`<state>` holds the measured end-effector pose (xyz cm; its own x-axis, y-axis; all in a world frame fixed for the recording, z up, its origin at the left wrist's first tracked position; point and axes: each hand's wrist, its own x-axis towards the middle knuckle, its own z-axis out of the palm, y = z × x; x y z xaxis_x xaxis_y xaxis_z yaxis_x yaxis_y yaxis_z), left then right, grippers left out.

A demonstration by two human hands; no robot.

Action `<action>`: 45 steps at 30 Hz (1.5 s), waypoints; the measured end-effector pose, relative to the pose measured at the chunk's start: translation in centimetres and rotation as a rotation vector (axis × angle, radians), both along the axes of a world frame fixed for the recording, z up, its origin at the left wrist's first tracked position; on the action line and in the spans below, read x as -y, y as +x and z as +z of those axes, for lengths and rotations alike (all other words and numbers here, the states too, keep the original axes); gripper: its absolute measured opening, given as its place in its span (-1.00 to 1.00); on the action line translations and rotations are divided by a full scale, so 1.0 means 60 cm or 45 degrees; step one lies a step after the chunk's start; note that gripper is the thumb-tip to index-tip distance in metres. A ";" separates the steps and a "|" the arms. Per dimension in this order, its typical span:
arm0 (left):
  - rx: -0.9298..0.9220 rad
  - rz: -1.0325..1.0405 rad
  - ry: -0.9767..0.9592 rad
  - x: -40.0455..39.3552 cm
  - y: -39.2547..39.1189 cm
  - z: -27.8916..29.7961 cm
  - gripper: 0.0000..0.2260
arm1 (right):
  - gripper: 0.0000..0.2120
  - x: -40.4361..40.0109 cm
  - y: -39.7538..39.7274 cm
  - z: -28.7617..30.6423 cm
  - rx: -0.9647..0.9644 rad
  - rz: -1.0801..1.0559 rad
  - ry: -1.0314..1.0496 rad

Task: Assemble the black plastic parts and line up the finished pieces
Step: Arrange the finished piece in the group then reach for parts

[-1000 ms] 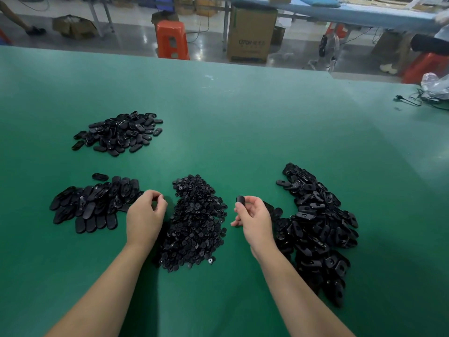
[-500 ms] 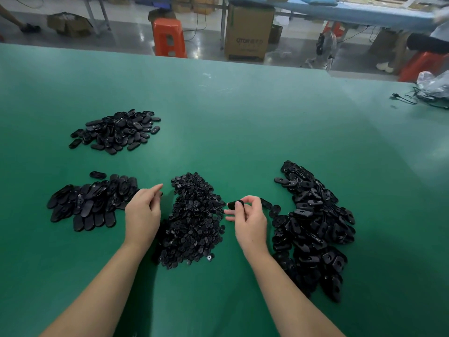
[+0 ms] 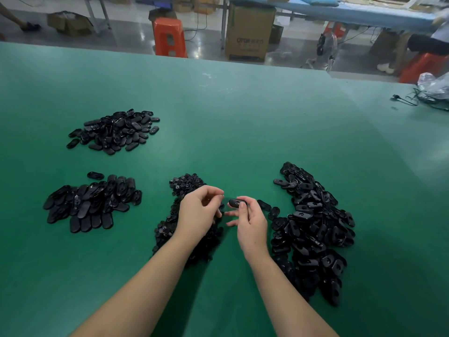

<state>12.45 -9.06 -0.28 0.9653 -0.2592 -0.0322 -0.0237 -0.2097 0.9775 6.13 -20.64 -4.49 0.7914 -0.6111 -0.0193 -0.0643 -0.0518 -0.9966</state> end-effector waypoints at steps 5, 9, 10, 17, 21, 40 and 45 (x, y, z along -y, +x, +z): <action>-0.100 0.113 0.022 0.024 -0.016 -0.012 -0.86 | -0.87 0.003 0.001 -0.002 -0.001 -0.062 0.050; -0.105 0.058 0.010 0.040 -0.022 -0.005 -0.88 | -0.90 0.007 0.000 -0.012 -0.058 -0.061 -0.091; -0.102 0.044 0.002 0.044 -0.023 -0.001 -0.88 | -0.89 0.008 -0.001 -0.013 -0.056 -0.059 -0.129; -0.005 -0.142 0.087 0.050 -0.020 0.007 -0.85 | -0.86 0.010 -0.001 -0.014 -0.057 0.017 0.005; -0.028 -0.045 0.092 0.048 -0.019 0.000 -0.86 | -0.88 0.010 -0.002 -0.014 -0.056 -0.032 -0.102; -0.274 0.093 0.091 0.043 -0.008 -0.020 -0.92 | -0.74 0.007 0.002 -0.020 -0.007 -0.060 0.006; -0.193 0.072 0.207 0.049 -0.004 -0.017 -0.92 | -0.76 0.010 0.000 -0.023 -0.024 -0.044 -0.015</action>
<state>12.21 -12.03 -1.29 0.9591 -0.1847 -0.2145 0.1367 -0.3613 0.9224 6.13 -21.24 -5.87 0.7694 -0.6382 -0.0270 -0.0853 -0.0608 -0.9945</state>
